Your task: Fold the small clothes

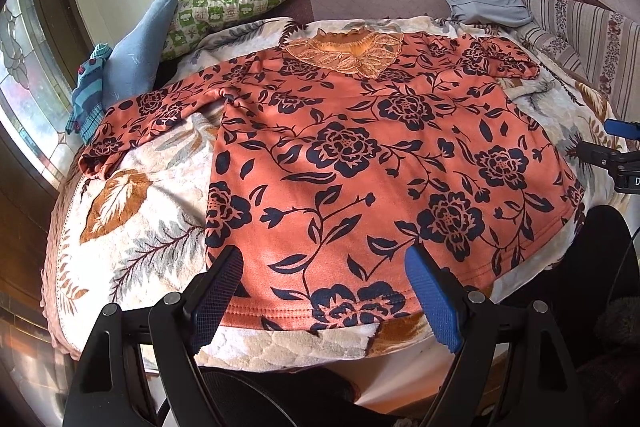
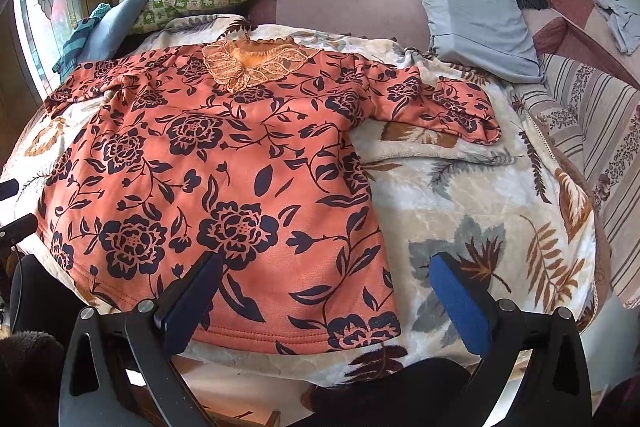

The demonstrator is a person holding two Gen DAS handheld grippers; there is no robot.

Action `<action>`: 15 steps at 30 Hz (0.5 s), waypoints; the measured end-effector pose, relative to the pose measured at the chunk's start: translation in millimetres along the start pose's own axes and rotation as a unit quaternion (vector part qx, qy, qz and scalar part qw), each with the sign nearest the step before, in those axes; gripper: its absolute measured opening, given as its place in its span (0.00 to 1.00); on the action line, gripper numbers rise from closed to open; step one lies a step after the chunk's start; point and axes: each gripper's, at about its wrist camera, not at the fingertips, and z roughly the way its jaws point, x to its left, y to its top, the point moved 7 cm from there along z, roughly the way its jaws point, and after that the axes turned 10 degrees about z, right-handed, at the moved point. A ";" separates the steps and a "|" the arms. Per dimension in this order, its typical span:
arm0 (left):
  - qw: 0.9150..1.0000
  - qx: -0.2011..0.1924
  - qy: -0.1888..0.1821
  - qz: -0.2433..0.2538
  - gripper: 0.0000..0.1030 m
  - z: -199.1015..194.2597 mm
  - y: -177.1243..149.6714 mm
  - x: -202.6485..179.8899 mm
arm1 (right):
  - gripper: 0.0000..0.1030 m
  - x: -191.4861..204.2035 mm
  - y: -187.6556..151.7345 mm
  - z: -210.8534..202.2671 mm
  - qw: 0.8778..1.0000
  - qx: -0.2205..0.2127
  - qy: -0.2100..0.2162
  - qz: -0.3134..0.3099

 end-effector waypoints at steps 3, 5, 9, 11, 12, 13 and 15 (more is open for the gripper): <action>1.000 -0.001 0.004 -0.001 0.81 -1.8 0.7 4.4 | 1.00 -1.1 -0.3 1.4 1.000 0.002 -0.002 0.002; 1.000 -0.004 0.005 -0.008 0.81 -3.5 1.3 8.9 | 1.00 -3.4 -0.7 3.7 1.000 0.004 -0.002 0.006; 1.000 -0.009 0.009 -0.019 0.81 -6.6 2.3 18.6 | 1.00 -6.9 0.7 7.0 1.000 0.009 0.003 0.012; 1.000 -0.010 0.012 -0.025 0.81 -6.7 2.2 23.9 | 1.00 -7.4 3.7 7.8 1.000 0.009 0.004 0.008; 0.999 -0.009 0.012 -0.028 0.81 -6.1 1.8 25.9 | 1.00 -7.6 5.1 8.2 1.000 0.009 0.002 0.006; 0.999 -0.007 0.012 -0.032 0.81 -5.0 1.6 27.9 | 1.00 -7.7 6.1 8.4 1.000 0.008 0.002 0.004; 0.999 -0.004 0.013 -0.037 0.81 -2.1 1.5 31.6 | 1.00 -7.0 8.3 10.8 1.000 0.012 0.008 0.001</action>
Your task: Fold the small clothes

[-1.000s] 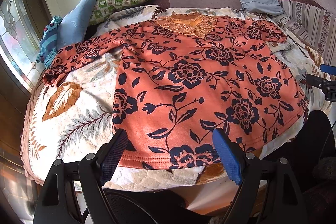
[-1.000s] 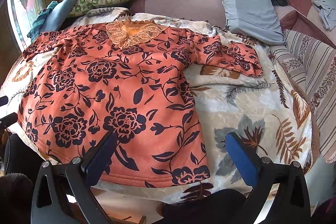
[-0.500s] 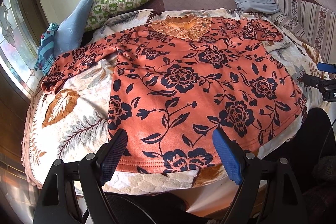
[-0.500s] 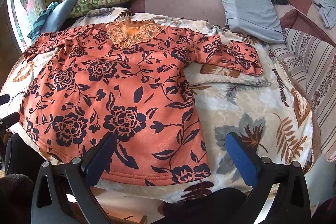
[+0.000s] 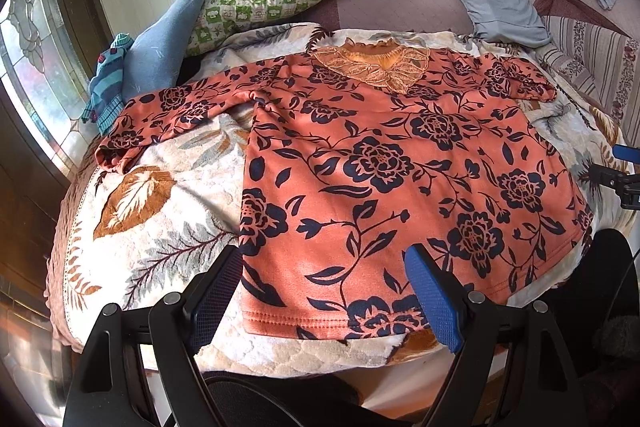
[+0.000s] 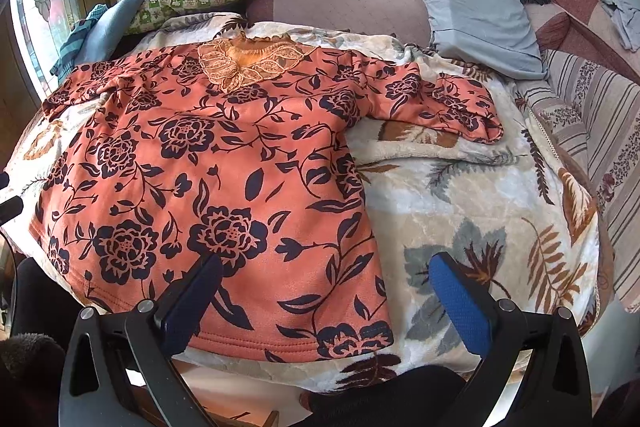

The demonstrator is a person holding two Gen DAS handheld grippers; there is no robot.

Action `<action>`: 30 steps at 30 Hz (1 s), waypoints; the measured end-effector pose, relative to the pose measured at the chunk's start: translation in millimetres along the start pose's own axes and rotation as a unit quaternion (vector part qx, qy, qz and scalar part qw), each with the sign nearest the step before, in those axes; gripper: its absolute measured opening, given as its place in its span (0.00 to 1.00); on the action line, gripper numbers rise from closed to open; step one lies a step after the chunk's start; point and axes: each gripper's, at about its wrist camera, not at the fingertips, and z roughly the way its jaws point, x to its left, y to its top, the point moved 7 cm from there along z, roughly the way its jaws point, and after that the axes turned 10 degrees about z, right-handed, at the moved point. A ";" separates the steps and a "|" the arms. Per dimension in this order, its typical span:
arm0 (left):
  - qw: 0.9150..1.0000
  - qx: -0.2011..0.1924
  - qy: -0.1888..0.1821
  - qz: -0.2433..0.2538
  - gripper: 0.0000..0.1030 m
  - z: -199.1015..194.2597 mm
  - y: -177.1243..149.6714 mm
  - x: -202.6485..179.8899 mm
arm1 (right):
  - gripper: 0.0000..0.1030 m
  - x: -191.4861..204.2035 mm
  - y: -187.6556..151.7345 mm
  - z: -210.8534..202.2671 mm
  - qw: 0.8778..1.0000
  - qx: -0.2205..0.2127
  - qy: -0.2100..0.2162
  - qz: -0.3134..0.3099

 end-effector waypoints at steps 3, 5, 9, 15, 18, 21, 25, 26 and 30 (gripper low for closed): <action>1.000 0.007 0.006 0.001 0.81 4.3 0.1 4.5 | 1.00 -2.2 2.6 4.1 1.000 0.006 0.005 0.003; 1.000 0.007 0.014 0.002 0.81 5.5 2.5 8.7 | 1.00 -5.1 3.6 6.2 1.000 0.008 0.005 0.007; 1.000 0.011 0.009 -0.012 0.81 9.4 6.0 15.8 | 1.00 -14.4 4.3 10.9 1.000 0.015 0.001 0.017; 1.000 0.020 -0.004 -0.021 0.81 20.2 10.9 17.6 | 1.00 -17.1 5.1 18.2 0.999 0.024 0.005 0.023; 1.000 0.021 -0.006 -0.016 0.81 23.9 13.0 15.4 | 1.00 -15.2 6.4 21.3 0.999 0.027 0.005 0.019; 1.000 0.025 -0.008 -0.012 0.81 28.2 13.7 13.4 | 1.00 -14.7 7.6 23.7 0.999 0.029 0.006 0.021; 0.999 0.033 -0.008 -0.008 0.81 34.1 15.6 10.5 | 1.00 -14.4 8.4 26.0 0.999 0.030 0.007 0.022; 0.999 0.034 -0.008 -0.007 0.81 35.3 16.4 10.2 | 1.00 -14.4 8.6 26.7 0.999 0.031 0.007 0.023; 0.999 0.037 -0.010 -0.002 0.81 39.1 20.6 6.1 | 1.00 -14.5 9.2 28.7 0.999 0.031 0.009 0.023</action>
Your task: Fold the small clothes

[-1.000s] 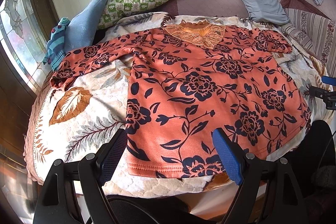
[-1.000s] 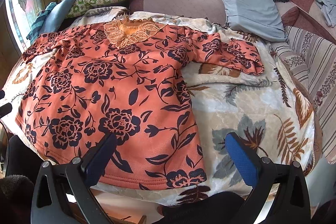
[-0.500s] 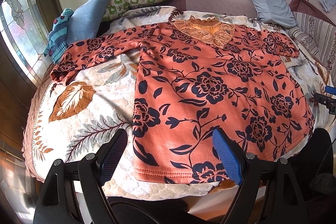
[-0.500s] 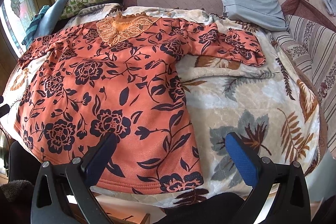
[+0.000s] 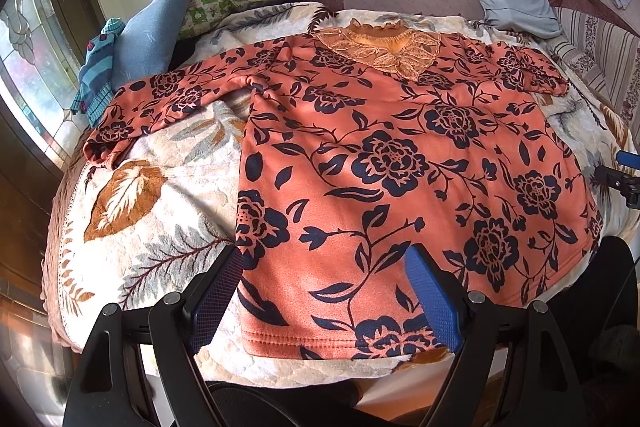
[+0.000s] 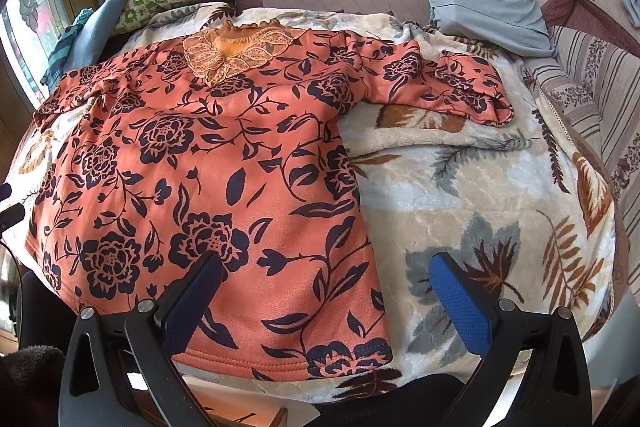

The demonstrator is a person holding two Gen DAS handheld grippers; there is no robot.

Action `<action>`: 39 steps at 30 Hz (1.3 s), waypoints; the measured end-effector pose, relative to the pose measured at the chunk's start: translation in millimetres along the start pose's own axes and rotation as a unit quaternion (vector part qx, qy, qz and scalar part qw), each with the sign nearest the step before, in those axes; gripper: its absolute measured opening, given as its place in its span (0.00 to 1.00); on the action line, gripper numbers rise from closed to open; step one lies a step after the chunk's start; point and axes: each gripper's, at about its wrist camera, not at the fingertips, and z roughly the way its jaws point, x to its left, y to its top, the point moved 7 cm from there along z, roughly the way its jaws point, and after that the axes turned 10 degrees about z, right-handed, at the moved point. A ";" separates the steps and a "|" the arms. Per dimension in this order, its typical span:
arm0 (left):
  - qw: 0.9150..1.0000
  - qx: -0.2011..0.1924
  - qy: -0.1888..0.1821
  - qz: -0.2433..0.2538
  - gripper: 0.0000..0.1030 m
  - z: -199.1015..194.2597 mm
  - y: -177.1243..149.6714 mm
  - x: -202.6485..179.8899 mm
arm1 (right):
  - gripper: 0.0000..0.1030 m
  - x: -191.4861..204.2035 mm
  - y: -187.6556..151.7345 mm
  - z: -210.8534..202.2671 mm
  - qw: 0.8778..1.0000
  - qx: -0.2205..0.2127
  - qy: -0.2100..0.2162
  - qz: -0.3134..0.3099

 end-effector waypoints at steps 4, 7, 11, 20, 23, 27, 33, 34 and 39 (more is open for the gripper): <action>1.000 0.001 0.001 0.010 0.81 1.2 4.1 -5.7 | 1.00 0.5 0.3 2.0 1.000 0.000 0.003 0.000; 1.000 0.000 0.001 0.016 0.81 0.9 6.8 -9.9 | 1.00 1.3 1.1 2.6 1.000 0.000 0.005 0.000; 1.000 0.001 0.000 0.023 0.81 1.7 9.9 -14.7 | 1.00 1.0 2.5 4.0 1.000 0.000 0.007 0.001; 1.000 0.004 -0.004 0.026 0.81 6.6 19.1 -18.6 | 1.00 0.0 6.0 6.1 1.000 -0.001 0.016 0.004; 1.000 0.008 -0.003 0.002 0.81 11.2 23.3 -4.6 | 1.00 -17.9 11.1 9.3 0.999 0.003 0.030 0.040; 0.999 0.019 0.027 -0.037 0.81 21.6 28.5 34.9 | 0.98 -58.9 13.7 22.8 0.995 0.009 0.025 0.096; 0.991 0.061 0.055 -0.106 0.81 51.7 23.9 88.5 | 0.78 -76.0 8.8 56.8 0.986 0.040 0.069 0.145; 0.990 0.069 0.056 -0.111 0.81 58.2 22.3 91.7 | 0.76 -72.7 9.1 63.1 0.986 0.046 0.074 0.145; 0.983 0.112 0.019 -0.141 0.81 98.0 11.1 92.7 | 0.75 -44.2 15.1 90.3 0.980 0.063 0.122 0.142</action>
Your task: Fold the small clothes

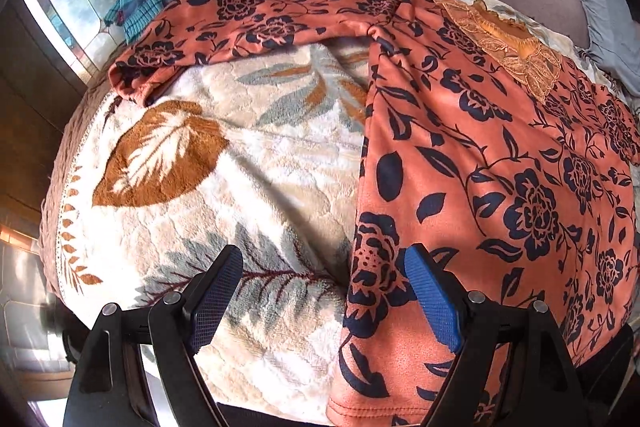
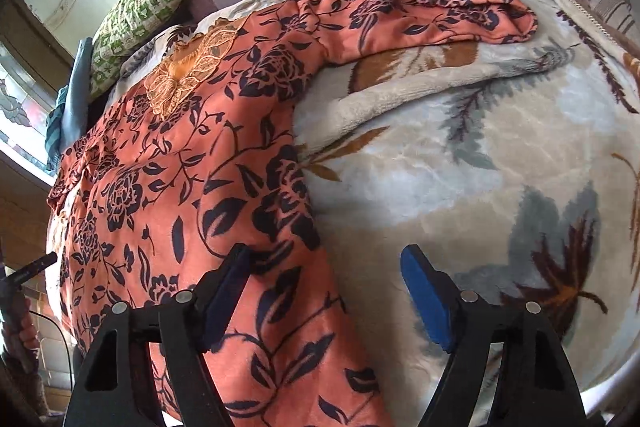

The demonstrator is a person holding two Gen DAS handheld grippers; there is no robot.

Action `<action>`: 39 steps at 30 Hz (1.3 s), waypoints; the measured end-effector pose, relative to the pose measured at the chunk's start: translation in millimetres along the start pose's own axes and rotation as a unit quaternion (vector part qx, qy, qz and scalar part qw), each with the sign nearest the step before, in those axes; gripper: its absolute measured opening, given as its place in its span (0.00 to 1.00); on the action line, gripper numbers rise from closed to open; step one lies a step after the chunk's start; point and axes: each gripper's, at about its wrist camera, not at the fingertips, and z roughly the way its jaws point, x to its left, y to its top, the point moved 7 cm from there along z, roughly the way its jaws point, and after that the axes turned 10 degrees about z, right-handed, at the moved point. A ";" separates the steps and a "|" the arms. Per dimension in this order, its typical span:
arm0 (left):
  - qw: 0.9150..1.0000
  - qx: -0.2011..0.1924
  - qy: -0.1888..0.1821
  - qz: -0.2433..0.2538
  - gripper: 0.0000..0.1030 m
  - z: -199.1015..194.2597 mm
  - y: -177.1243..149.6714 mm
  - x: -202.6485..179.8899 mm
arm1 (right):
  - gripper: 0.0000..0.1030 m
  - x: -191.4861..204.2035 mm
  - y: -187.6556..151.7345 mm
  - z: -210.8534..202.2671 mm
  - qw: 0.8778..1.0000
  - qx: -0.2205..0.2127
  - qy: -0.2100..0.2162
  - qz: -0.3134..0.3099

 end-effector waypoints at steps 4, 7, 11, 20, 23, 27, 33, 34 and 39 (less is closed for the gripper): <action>0.999 0.034 -0.012 -0.001 0.80 23.4 -4.2 -3.9 | 0.06 20.0 -2.3 9.0 0.999 0.015 0.032 -0.032; 1.000 0.020 -0.006 0.010 0.79 18.3 -3.3 -3.3 | 0.05 17.6 1.3 -29.8 0.997 -0.032 0.057 -0.033; 1.000 0.010 0.008 0.003 0.80 16.3 -2.5 9.0 | 0.02 -36.3 -5.2 -25.2 1.000 -0.014 -0.017 -0.001; 0.999 0.007 -0.010 -0.051 0.80 20.6 39.2 22.9 | 0.37 -20.5 33.6 -33.0 0.996 -0.042 0.058 0.046; 0.999 0.025 -0.007 -0.047 0.80 35.6 54.0 17.6 | 0.52 -0.5 63.8 -12.0 0.996 -0.044 0.058 0.045; 0.998 0.044 -0.015 -0.046 0.80 54.6 58.6 4.6 | 0.52 10.0 95.6 31.9 0.997 -0.033 0.034 0.069; 0.998 0.028 -0.006 -0.053 0.80 55.3 55.0 8.1 | 0.06 18.8 115.5 62.2 0.999 -0.031 -0.009 0.032; 0.998 0.035 -0.001 -0.053 0.82 59.2 52.4 9.5 | 0.07 11.6 116.8 70.1 0.999 -0.020 -0.030 0.032; 0.997 0.039 -0.013 -0.067 0.78 53.1 43.8 17.2 | 0.16 10.5 110.1 52.5 0.999 -0.020 0.009 0.037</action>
